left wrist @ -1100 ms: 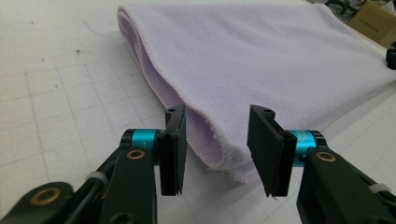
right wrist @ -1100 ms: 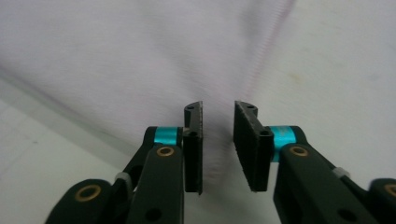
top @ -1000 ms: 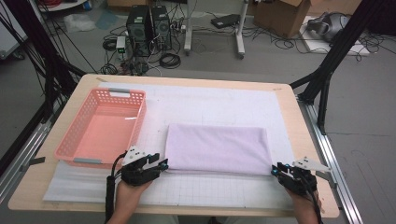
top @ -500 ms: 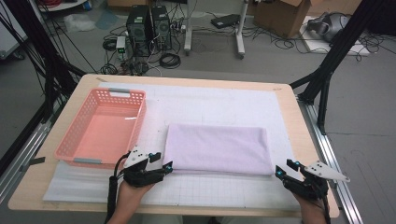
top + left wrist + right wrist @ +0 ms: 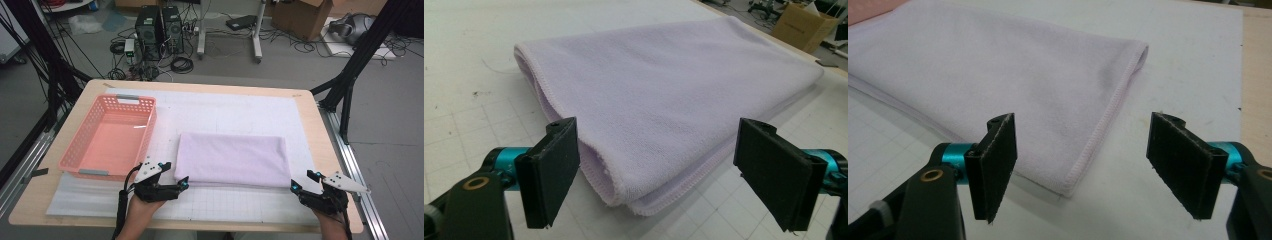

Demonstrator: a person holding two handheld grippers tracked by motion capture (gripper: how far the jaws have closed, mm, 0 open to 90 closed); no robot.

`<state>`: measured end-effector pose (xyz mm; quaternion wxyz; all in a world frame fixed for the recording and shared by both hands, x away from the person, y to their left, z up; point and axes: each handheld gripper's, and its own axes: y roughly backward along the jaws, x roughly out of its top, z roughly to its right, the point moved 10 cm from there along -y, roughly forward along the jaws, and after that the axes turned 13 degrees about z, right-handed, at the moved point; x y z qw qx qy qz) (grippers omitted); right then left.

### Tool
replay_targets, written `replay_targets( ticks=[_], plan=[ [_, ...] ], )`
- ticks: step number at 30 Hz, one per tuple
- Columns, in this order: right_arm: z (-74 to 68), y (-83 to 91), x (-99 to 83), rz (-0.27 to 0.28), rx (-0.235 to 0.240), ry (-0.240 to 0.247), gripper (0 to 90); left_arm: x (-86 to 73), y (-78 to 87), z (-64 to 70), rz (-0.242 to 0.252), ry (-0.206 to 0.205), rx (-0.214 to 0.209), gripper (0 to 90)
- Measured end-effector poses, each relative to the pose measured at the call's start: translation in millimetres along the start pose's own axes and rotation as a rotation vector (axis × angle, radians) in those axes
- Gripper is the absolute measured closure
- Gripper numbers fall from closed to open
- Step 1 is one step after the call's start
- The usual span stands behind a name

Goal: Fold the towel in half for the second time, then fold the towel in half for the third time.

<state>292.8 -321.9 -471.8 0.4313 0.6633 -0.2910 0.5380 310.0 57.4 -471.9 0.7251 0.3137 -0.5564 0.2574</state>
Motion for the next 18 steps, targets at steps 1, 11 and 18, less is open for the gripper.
replay_targets(
  ticks=[1, 11, 18],
  plan=[
    [-0.6, -0.4, -0.3, -0.003, 0.003, 0.001, 27.3, -0.3, 0.3, -0.1, -0.003, -0.002, -0.002, 19.0],
    [-1.0, -2.8, -1.1, -0.001, 0.01, -0.009, 27.3, -4.8, -2.4, -0.5, -0.019, -0.006, 0.007, 19.0],
    [-2.7, -4.5, -3.8, -0.01, 0.017, -0.018, 27.3, -10.4, -4.6, -1.9, -0.05, -0.004, 0.009, 20.3]
  ],
)
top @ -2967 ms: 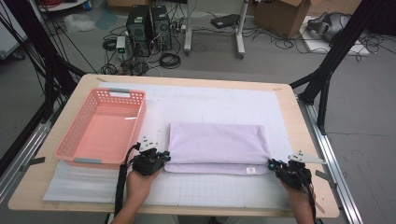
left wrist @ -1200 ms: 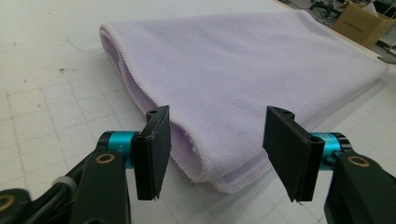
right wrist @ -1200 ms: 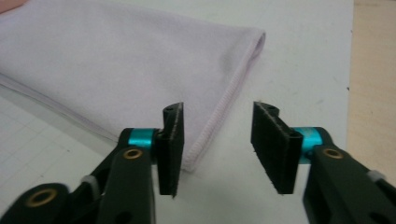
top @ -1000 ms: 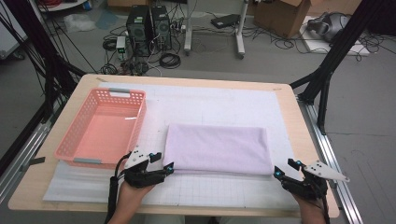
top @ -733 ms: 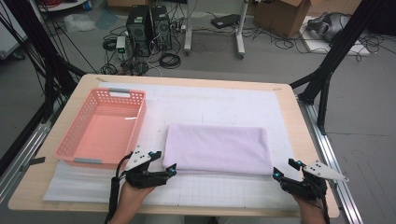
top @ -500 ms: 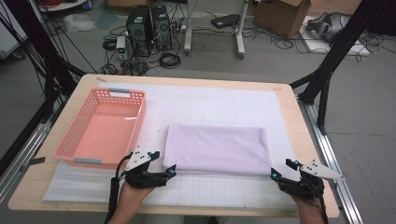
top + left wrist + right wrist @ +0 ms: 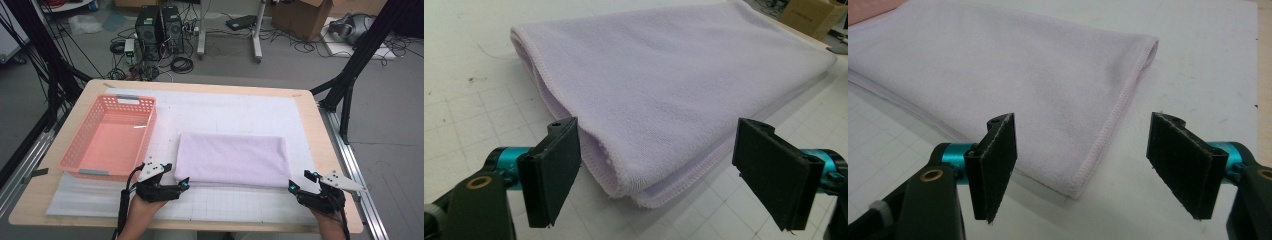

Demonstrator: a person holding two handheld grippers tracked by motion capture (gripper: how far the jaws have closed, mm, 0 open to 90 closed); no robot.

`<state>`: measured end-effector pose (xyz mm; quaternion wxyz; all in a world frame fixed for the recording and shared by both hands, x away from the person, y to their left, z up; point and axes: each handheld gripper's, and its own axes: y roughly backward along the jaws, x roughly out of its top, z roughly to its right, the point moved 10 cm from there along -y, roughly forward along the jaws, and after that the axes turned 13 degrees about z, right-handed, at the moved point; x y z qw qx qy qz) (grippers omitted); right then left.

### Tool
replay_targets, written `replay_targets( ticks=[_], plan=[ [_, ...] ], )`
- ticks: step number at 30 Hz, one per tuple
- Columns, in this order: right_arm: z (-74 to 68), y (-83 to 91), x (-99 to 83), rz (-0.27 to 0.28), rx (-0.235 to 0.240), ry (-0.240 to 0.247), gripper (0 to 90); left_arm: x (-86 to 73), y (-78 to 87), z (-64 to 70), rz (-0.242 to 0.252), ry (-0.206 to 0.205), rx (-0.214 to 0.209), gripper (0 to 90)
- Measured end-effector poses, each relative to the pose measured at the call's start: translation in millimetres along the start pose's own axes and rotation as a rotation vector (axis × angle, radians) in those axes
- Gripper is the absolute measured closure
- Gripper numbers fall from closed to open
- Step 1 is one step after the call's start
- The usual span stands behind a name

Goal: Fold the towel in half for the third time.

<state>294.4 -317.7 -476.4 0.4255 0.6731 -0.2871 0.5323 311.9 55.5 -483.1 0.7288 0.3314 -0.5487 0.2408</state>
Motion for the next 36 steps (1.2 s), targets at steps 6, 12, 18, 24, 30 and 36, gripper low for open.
replay_targets(
  ticks=[6, 12, 18, 24, 30, 36],
  plan=[
    [-1.3, -6.3, -1.8, -0.009, 0.017, 0.012, 27.2, -5.3, -3.8, -2.8, -0.032, 0.0, 0.012, 24.4],
    [-11.2, -14.6, -3.1, -0.027, 0.045, 0.024, 27.2, -11.7, -10.1, -7.6, -0.073, -0.015, 0.028, 26.1],
    [-19.1, -20.7, -1.1, -0.026, 0.061, 0.028, 27.2, -14.2, -13.0, -12.7, -0.093, 0.001, 0.058, 30.1],
    [-30.0, -28.8, 2.2, -0.032, 0.085, 0.037, 27.2, -16.3, -14.0, -17.1, -0.114, 0.036, 0.075, 37.7],
    [-37.7, -43.9, 17.5, -0.025, 0.114, 0.062, 27.2, -20.8, -14.2, -21.7, -0.153, 0.07, 0.106, 39.1],
    [-48.2, -80.8, 38.2, -0.035, 0.137, 0.098, 27.2, -21.5, -15.2, -20.4, -0.16, 0.046, 0.114, 49.6]
  ],
)
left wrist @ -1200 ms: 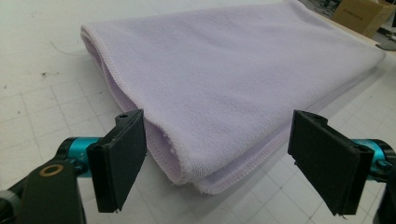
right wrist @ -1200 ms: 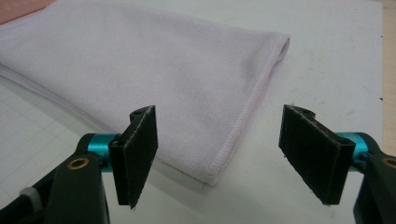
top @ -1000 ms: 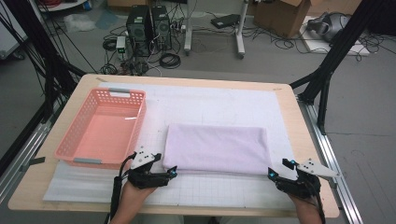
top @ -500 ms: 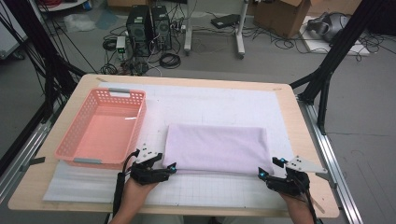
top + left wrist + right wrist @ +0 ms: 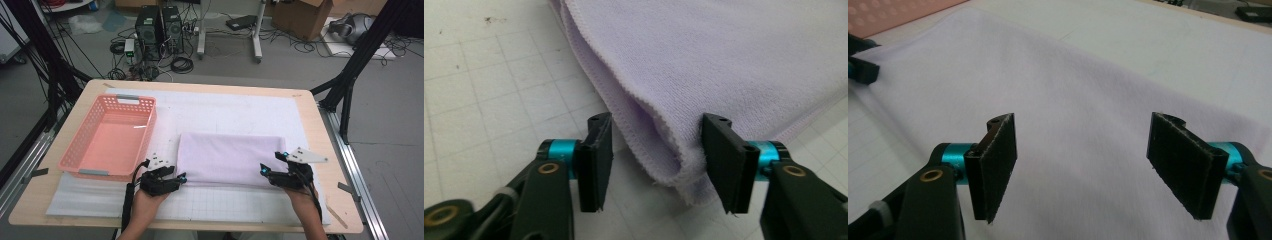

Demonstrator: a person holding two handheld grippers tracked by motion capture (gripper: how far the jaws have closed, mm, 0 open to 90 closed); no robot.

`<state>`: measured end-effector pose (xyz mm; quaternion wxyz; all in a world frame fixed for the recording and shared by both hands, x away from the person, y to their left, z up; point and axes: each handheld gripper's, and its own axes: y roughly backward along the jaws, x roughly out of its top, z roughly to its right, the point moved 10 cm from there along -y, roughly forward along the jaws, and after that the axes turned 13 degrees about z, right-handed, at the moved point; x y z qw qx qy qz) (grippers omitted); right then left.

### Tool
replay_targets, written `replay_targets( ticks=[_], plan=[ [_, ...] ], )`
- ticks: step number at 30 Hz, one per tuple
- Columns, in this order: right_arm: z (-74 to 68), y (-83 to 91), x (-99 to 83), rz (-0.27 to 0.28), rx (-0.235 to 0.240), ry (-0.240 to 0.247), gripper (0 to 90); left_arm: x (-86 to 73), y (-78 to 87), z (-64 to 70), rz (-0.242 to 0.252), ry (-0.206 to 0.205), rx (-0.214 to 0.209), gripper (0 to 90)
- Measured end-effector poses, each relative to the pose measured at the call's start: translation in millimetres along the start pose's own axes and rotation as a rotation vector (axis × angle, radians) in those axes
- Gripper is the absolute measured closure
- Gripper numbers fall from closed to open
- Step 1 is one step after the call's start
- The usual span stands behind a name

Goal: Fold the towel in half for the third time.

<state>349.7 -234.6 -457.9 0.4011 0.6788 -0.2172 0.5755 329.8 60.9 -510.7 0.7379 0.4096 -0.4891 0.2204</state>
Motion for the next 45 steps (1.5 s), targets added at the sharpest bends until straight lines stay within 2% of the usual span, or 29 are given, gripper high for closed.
replay_targets(
  ticks=[4, 6, 9, 11, 12, 15, 16, 17, 23, 26, 32, 35, 36, 38, 41, 43, 44, 45],
  plan=[
    [0.5, -29.0, 11.8, -0.026, 0.014, -0.009, 27.1, -0.8, -0.3, 5.3, -0.003, -0.03, -0.023, 63.8],
    [-2.6, -41.5, 16.3, -0.044, 0.028, -0.009, 27.0, -0.9, -0.5, 6.6, -0.004, -0.028, -0.021, 69.6],
    [-9.4, -58.3, 21.9, -0.071, 0.067, 0.005, 27.0, -1.3, -0.8, 8.1, -0.002, -0.01, -0.03, 72.9],
    [-14.9, -68.4, 26.6, -0.079, 0.091, -0.004, 27.1, -1.4, -0.9, 8.9, -0.002, -0.004, -0.028, 75.0],
    [-14.9, -68.4, 26.6, -0.079, 0.091, -0.004, 27.1, -1.4, -0.9, 8.9, -0.002, -0.004, -0.028, 75.9],
    [-25.9, -90.5, 33.2, -0.105, 0.129, 0.01, 27.0, -1.4, -0.6, 8.2, -0.002, 0.027, -0.037, 76.8],
    [-25.9, -90.5, 33.2, -0.105, 0.129, 0.01, 27.0, -1.4, -0.6, 8.2, -0.002, 0.027, -0.037, 77.1],
    [-31.5, -105.1, 33.7, -0.135, 0.146, 0.034, 27.0, -1.4, -0.3, 8.0, -0.002, 0.031, -0.039, 77.4],
    [-50.4, -142.0, 31.8, -0.218, 0.211, 0.069, 29.3, -1.6, 0.4, 6.9, -0.003, 0.072, -0.047, 77.9],
    [-61.7, -159.8, 30.4, -0.238, 0.247, 0.087, 33.0, -1.6, 0.5, 6.8, -0.002, 0.078, -0.047, 77.8],
    [-80.0, -193.4, 30.6, -0.279, 0.298, 0.127, 34.6, -1.7, 1.1, 6.4, 0.001, 0.091, -0.051, 77.6],
    [-87.1, -208.3, 33.1, -0.285, 0.32, 0.142, 34.8, -1.7, 1.1, 6.5, 0.001, 0.096, -0.056, 77.6],
    [-89.6, -211.7, 32.6, -0.302, 0.319, 0.136, 34.8, -1.6, 1.0, 6.5, 0.002, 0.101, -0.057, 77.6],
    [-92.4, -220.3, 32.9, -0.301, 0.33, 0.157, 35.0, -1.7, 1.0, 6.1, 0.003, 0.104, -0.056, 77.6],
    [-95.4, -228.9, 28.1, -0.331, 0.322, 0.15, 34.9, -1.7, 1.2, 5.8, 0.003, 0.104, -0.056, 77.6],
    [-97.2, -236.3, 26.4, -0.327, 0.334, 0.165, 35.7, -1.7, 1.2, 5.4, 0.003, 0.113, -0.062, 77.6],
    [-99.2, -237.8, 24.9, -0.341, 0.331, 0.158, 36.4, -1.6, 1.2, 5.3, 0.004, 0.117, -0.063, 77.5],
    [-100.2, -240.4, 23.8, -0.348, 0.341, 0.172, 37.9, -1.6, 1.3, 5.1, 0.003, 0.12, -0.063, 77.6]
  ],
)
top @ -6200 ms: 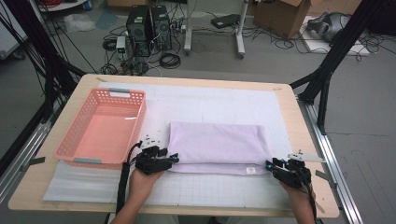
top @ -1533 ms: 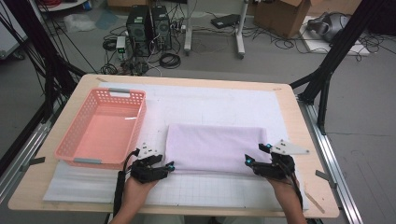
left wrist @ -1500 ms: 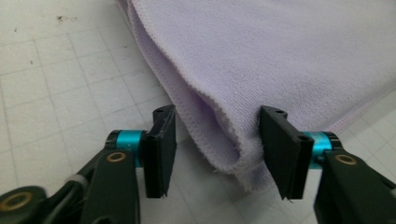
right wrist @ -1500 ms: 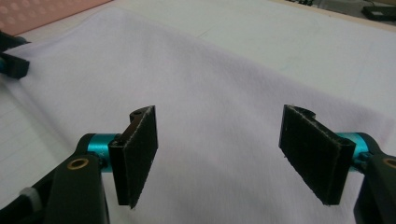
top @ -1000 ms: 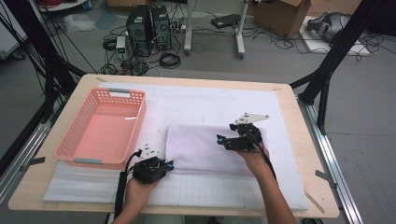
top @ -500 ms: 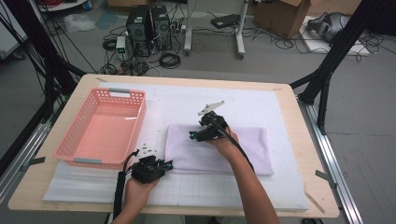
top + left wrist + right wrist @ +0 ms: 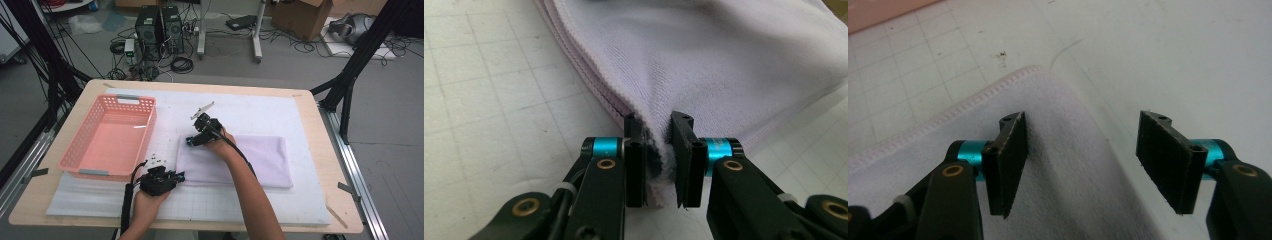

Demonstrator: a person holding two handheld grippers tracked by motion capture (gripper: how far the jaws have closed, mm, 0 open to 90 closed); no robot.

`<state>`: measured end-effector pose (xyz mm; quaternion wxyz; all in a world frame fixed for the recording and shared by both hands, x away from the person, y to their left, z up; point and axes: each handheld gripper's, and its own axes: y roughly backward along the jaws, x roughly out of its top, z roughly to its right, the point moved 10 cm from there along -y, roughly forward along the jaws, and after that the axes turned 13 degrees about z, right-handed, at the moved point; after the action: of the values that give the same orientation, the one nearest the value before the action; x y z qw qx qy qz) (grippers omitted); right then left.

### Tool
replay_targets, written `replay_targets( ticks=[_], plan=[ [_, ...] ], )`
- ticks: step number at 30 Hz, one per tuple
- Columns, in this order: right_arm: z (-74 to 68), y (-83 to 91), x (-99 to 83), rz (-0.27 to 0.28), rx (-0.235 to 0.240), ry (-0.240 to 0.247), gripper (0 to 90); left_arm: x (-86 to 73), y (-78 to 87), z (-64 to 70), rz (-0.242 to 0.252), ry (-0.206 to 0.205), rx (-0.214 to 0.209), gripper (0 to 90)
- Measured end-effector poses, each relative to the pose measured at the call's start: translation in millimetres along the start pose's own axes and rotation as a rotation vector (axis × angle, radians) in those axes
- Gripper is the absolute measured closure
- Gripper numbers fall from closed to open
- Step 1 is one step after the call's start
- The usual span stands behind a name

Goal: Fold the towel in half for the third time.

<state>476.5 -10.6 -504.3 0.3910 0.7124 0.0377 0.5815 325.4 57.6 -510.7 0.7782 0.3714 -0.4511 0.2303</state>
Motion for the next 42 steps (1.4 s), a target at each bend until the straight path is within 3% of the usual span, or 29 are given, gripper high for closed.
replay_targets(
  ticks=[4, 8, 10, 11, 15, 19, 23, 27, 29, 34, 40, 42],
  plan=[
    [-4.3, -6.5, -0.2, -0.032, 0.04, 0.01, 49.6, 0.0, 0.2, -0.2, -0.002, -0.001, 0.004, 78.5],
    [-12.0, -5.1, 0.3, -0.044, 0.09, 0.02, 75.0, 0.7, 1.5, -1.5, -0.007, 0.007, 0.001, 79.7],
    [-14.7, -4.0, 1.0, -0.051, 0.088, 0.041, 79.8, 1.5, 3.2, -2.2, -0.008, 0.011, 0.002, 80.0],
    [-15.0, -4.0, 1.5, -0.049, 0.086, 0.053, 80.3, 2.2, 4.0, -2.3, -0.006, 0.012, 0.001, 80.2],
    [-19.2, -2.6, 6.7, -0.018, 0.099, 0.024, 80.9, 6.7, 10.2, -1.8, 0.009, 0.009, 0.003, 80.5],
    [-23.0, 3.7, 20.5, 0.061, 0.124, 0.005, 81.0, 20.3, 20.5, 0.7, 0.052, 0.02, -0.007, 80.7],
    [-24.2, 20.0, 37.2, 0.15, 0.148, -0.017, 81.0, 35.3, 27.4, 7.5, 0.094, -0.001, -0.024, 80.7],
    [-21.1, 40.4, 44.9, 0.203, 0.146, -0.018, 80.9, 43.5, 25.6, 17.1, 0.099, -0.003, -0.054, 80.6],
    [-16.7, 50.1, 44.9, 0.217, 0.137, -0.015, 80.9, 51.1, 18.3, 29.6, 0.106, 0.01, -0.087, 80.6],
    [-1.0, 74.1, 38.5, 0.245, 0.1, -0.033, 80.8, 58.0, 5.4, 47.0, 0.088, -0.01, -0.12, 80.5],
    [21.5, 100.3, 20.5, 0.268, 0.05, -0.066, 80.8, 65.6, -22.1, 75.2, 0.057, -0.036, -0.169, 80.4],
    [28.3, 107.6, 13.7, 0.275, 0.034, -0.079, 80.8, 65.8, -26.2, 79.1, 0.052, -0.04, -0.175, 80.3]
  ],
)
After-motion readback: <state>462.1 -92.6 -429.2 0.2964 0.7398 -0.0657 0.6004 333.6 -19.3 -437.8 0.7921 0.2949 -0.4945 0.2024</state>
